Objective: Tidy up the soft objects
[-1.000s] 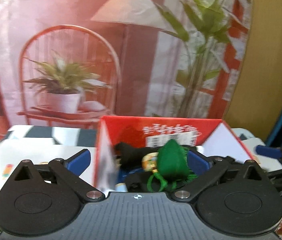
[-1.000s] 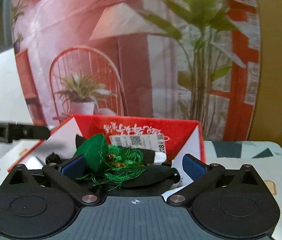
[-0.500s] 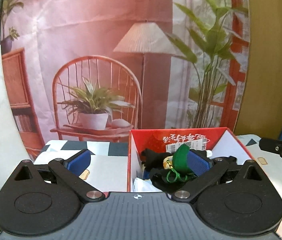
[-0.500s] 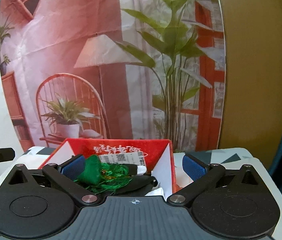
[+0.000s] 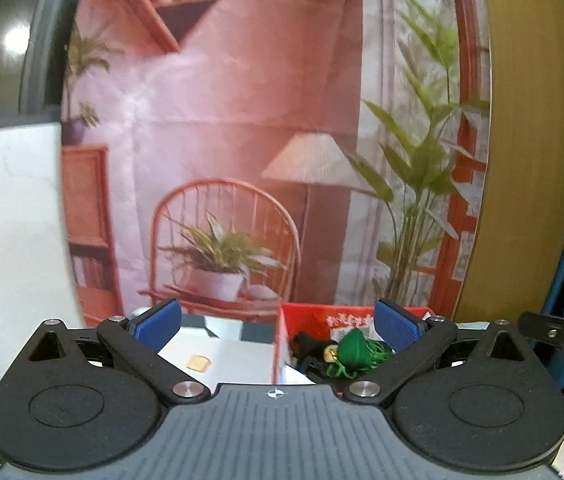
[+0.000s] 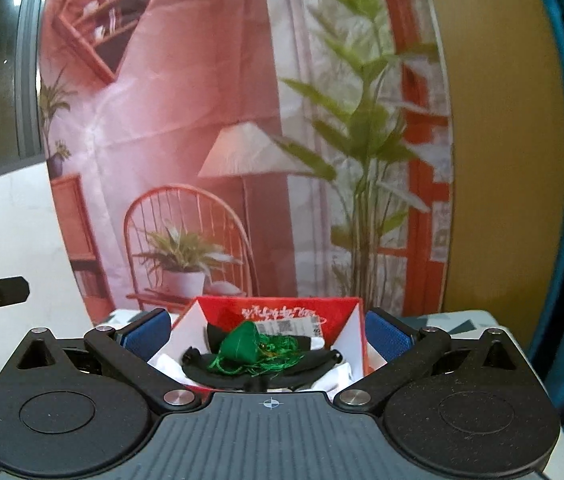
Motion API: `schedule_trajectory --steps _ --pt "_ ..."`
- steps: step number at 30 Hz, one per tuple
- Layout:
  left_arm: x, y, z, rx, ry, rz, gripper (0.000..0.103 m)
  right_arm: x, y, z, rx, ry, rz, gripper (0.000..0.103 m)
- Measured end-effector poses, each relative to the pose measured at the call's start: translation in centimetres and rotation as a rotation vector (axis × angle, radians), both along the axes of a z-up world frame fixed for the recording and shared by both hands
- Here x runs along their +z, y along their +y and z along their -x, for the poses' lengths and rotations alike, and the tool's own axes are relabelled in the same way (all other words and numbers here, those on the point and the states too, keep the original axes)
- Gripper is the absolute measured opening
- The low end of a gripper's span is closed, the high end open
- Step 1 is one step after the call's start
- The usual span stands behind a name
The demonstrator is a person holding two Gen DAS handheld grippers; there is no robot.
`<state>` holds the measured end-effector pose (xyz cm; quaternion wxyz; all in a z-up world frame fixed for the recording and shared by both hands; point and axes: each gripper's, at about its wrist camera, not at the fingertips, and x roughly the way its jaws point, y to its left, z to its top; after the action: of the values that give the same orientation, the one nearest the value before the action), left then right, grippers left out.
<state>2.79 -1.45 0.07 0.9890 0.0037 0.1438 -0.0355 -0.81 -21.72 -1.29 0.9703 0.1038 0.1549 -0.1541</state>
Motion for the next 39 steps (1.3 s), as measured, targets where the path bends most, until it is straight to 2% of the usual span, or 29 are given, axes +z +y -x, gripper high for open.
schedule_trajectory --steps 6,13,18,39 --pt "2.0 -0.5 3.1 -0.015 -0.030 -0.029 0.103 2.2 1.4 3.5 -0.021 -0.031 0.010 0.103" --pt "1.9 -1.0 4.4 -0.018 -0.015 -0.025 0.103 3.2 2.3 5.4 -0.047 -0.022 0.050 0.103" --pt "1.8 -1.2 4.8 -0.005 -0.024 -0.049 0.103 3.1 2.1 5.9 -0.059 -0.016 0.051 0.103" --pt "1.8 -0.3 4.7 0.005 -0.014 -0.039 0.103 3.2 2.3 5.8 -0.073 0.001 0.071 0.103"
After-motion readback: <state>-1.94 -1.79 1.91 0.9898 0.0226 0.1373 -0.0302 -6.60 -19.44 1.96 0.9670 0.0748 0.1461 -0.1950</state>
